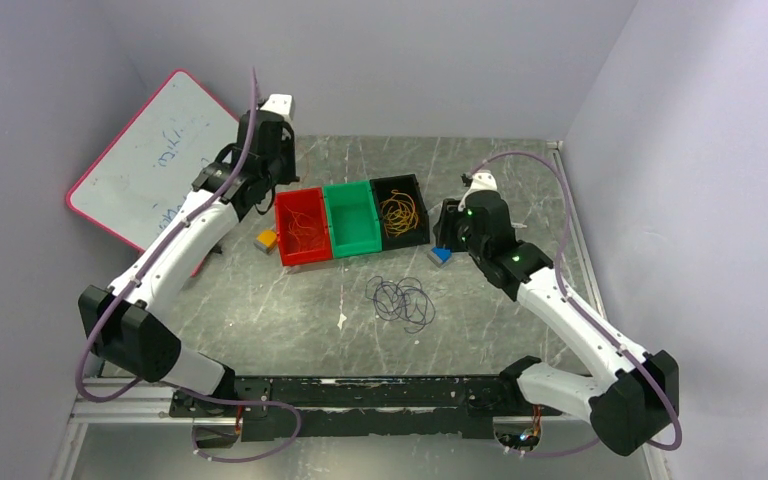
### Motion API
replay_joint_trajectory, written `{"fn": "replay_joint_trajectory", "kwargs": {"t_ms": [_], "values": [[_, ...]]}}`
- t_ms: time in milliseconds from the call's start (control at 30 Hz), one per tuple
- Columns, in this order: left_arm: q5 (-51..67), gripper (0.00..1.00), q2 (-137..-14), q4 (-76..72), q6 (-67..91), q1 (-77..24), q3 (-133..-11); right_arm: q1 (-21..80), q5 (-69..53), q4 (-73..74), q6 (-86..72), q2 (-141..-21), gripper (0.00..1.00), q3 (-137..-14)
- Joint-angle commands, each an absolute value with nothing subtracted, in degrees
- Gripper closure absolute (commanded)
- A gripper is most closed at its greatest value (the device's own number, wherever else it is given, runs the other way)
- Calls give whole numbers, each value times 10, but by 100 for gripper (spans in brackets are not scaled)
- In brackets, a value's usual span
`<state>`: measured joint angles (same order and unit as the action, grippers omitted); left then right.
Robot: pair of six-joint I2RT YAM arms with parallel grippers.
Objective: Untangle the cables
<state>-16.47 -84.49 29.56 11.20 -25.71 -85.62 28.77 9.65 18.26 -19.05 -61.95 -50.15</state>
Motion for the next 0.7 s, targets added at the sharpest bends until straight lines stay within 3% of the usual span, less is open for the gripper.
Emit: {"fn": "replay_joint_trajectory", "kwargs": {"t_ms": [0,233,667], "values": [[-139,93,-831,306,127,-247,-802,286,92,164,-184,-635,54,-505],[-111,93,-837,279,151,-241,-733,286,84,157,-182,-655,54,-508],[-83,93,-940,234,157,-231,-728,285,81,158,-183,-650,54,-500]]}}
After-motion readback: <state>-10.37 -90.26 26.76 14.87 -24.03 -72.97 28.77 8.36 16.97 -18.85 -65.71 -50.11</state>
